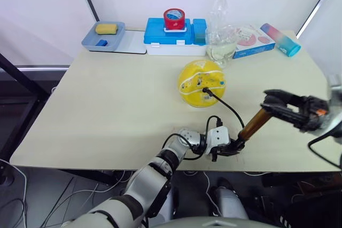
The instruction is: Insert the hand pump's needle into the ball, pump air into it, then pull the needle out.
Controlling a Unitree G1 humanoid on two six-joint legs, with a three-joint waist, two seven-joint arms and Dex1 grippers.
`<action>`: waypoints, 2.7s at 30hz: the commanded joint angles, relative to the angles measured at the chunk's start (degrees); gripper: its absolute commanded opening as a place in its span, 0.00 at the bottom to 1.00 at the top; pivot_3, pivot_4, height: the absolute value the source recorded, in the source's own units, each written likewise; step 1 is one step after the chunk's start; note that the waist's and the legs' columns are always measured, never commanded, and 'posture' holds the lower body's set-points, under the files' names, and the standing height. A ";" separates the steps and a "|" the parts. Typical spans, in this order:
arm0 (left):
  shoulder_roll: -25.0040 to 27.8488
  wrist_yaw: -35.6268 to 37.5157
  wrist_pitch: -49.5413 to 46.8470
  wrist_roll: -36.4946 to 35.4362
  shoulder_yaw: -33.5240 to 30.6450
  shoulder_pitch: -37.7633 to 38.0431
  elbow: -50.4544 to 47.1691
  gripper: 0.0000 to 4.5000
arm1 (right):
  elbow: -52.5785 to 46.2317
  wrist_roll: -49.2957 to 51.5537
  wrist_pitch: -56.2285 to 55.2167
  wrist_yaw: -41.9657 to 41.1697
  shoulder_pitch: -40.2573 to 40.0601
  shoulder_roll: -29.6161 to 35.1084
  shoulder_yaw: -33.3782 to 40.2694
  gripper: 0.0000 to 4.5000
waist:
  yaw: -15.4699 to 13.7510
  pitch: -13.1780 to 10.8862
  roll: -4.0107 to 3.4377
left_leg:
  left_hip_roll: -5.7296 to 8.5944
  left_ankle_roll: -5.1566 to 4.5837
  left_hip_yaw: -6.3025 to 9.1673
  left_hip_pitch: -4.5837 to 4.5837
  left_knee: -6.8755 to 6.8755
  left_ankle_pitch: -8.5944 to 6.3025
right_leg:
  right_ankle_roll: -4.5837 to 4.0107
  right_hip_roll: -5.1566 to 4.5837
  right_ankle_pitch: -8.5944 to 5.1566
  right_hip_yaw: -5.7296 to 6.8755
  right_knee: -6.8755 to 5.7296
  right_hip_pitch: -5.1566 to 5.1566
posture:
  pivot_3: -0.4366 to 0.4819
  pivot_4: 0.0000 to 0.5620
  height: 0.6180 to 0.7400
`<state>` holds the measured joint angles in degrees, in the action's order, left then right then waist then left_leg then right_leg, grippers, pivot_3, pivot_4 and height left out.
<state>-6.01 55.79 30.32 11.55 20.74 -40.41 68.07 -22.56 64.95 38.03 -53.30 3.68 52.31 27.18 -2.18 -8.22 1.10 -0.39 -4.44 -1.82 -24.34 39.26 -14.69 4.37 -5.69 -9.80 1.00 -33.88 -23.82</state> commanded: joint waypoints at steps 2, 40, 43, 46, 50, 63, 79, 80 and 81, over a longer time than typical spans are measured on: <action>1.66 0.31 -1.30 2.40 1.36 1.37 2.32 0.26 | 0.25 7.99 4.22 3.04 4.13 4.16 8.55 0.46 | 0.03 0.00 0.00 | 0.00 0.00 0.00 -0.01 0.00 0.00 | 0.00 -0.02 0.00 0.00 0.01 0.00 | 0.48 0.27 1.00; 2.11 0.12 -0.28 2.68 1.52 1.70 2.35 0.26 | 0.48 2.81 0.01 0.47 4.35 3.24 5.01 0.46 | 0.05 0.03 -0.01 | 0.00 0.00 0.05 -0.04 0.05 0.00 | -0.01 0.04 0.00 0.01 -0.03 -0.02 | 0.48 0.27 1.00; 2.25 0.21 -0.26 2.70 1.52 1.65 2.39 0.26 | 1.28 6.41 2.92 1.45 7.07 5.31 7.25 0.46 | 0.14 0.03 -0.05 | 0.00 0.00 0.04 -0.07 0.05 0.00 | -0.01 0.02 0.01 0.00 -0.03 -0.05 | 0.48 0.27 1.00; 2.33 0.20 -0.28 2.70 1.53 1.60 2.41 0.26 | 1.27 8.80 5.43 2.49 9.19 6.82 7.80 0.46 | 0.11 0.02 -0.04 | 0.00 0.00 0.03 -0.07 0.05 0.00 | -0.01 0.02 0.01 0.00 -0.03 -0.07 | 0.48 0.27 1.00; 2.27 0.23 -0.33 2.64 1.47 1.51 2.46 0.26 | -1.66 3.86 5.57 2.18 6.47 5.55 3.36 0.46 | 0.09 0.02 -0.06 | 0.00 0.00 0.03 -0.21 0.05 0.01 | -0.02 0.00 0.01 0.00 -0.01 -0.17 | 0.48 0.27 1.00; 1.99 -0.29 -0.82 2.66 1.42 1.29 2.50 0.26 | 1.40 -22.92 -12.13 -0.72 -5.74 -6.20 -15.50 0.46 | 0.18 0.22 0.10 | -0.02 -0.01 0.06 -0.01 0.08 0.01 | 0.00 0.14 0.00 0.00 -0.07 -0.03 | 0.48 0.27 1.00; 2.59 0.06 -0.71 2.75 1.48 1.58 2.47 0.26 | -0.17 -0.32 0.30 -0.42 4.46 1.62 2.26 0.46 | 0.15 0.12 -0.05 | -0.02 0.00 0.06 -0.05 0.07 0.01 | -0.02 0.12 0.01 -0.01 -0.05 -0.05 | 0.48 0.27 1.00; 2.77 0.14 -0.63 2.82 1.53 1.61 2.50 0.26 | 0.17 1.96 1.75 0.22 5.84 2.77 3.73 0.46 | 0.17 0.12 -0.05 | -0.02 0.00 0.05 -0.05 0.07 0.01 | -0.03 0.10 0.02 -0.02 -0.06 -0.05 | 0.48 0.27 1.00; 2.88 0.15 -0.60 2.86 1.55 1.61 2.53 0.26 | 0.42 3.69 2.90 0.64 6.80 3.68 4.85 0.46 | 0.17 0.12 -0.05 | -0.02 0.00 0.05 -0.05 0.07 0.01 | -0.04 0.10 0.02 -0.02 -0.06 -0.05 | 0.48 0.27 1.00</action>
<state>-5.52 55.48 30.91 11.77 20.81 -40.38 68.18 -22.32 65.36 40.21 -54.68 8.30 54.58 26.42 -2.00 -8.10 1.05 -0.41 -4.44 -1.76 -24.38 39.33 -14.69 4.32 -5.59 -9.78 0.99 -33.94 -23.86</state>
